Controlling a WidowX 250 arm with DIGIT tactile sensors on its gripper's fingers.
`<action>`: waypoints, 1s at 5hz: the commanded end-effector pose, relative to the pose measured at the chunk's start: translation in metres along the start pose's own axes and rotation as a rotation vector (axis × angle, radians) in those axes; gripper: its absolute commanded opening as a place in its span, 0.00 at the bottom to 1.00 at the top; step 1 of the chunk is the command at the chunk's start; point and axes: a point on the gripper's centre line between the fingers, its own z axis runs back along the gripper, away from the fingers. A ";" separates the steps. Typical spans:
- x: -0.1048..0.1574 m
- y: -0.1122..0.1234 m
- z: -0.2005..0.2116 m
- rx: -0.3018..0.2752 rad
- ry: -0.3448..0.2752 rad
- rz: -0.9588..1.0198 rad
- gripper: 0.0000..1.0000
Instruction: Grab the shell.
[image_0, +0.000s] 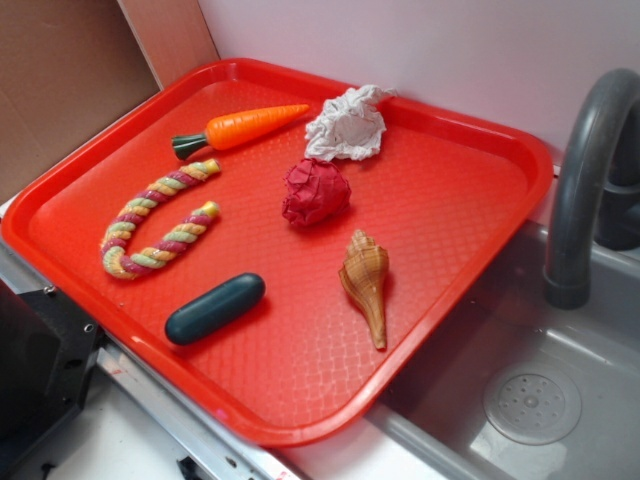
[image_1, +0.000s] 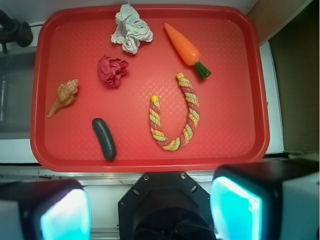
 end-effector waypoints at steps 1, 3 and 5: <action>0.000 0.000 0.000 0.000 0.000 0.000 1.00; 0.024 -0.077 -0.045 -0.007 -0.112 -0.026 1.00; 0.053 -0.113 -0.094 0.096 -0.214 0.120 1.00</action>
